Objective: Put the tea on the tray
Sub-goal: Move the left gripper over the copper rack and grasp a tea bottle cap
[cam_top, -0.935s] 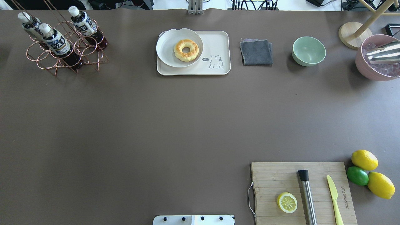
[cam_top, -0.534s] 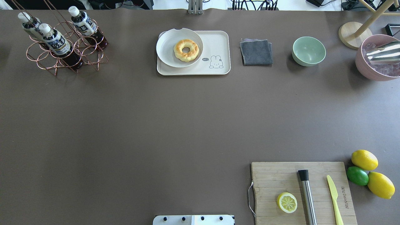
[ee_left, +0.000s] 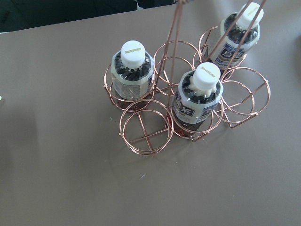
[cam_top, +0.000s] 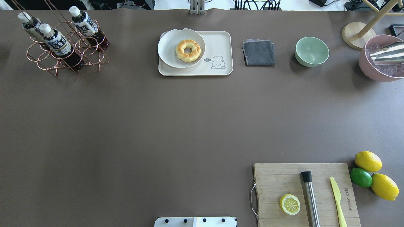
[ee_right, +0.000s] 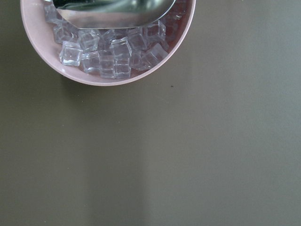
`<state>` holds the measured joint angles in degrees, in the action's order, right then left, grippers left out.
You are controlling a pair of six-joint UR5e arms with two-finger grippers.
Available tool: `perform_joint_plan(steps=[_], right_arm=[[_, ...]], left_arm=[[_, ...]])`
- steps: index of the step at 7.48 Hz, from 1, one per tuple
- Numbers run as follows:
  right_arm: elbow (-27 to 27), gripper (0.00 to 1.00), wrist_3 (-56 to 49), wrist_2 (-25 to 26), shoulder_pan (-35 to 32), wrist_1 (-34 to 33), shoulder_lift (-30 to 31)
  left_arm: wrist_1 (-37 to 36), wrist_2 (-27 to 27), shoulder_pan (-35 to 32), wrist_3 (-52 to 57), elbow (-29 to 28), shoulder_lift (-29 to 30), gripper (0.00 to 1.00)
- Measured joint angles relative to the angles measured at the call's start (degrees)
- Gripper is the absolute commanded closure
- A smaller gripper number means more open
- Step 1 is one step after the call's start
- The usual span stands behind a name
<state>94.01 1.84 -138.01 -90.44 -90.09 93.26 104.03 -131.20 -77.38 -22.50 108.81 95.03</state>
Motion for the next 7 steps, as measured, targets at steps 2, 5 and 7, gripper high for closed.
perform_joint_plan(steps=[2,5,7], right_arm=[[-0.02,0.00,0.00,-0.13,0.00,0.00,0.90],[-0.14,0.00,-0.07,-0.28,-0.04,0.00,1.77],[-0.14,0.00,-0.08,-0.26,-0.08,0.00,1.89]], left_arm=[[5.79,5.16,6.16,-12.63,0.17,0.95,0.02],[7.69,14.73,12.07,-20.41,-1.20,3.75,0.02],[8.18,18.96,12.95,-20.76,-4.03,7.10,0.02]])
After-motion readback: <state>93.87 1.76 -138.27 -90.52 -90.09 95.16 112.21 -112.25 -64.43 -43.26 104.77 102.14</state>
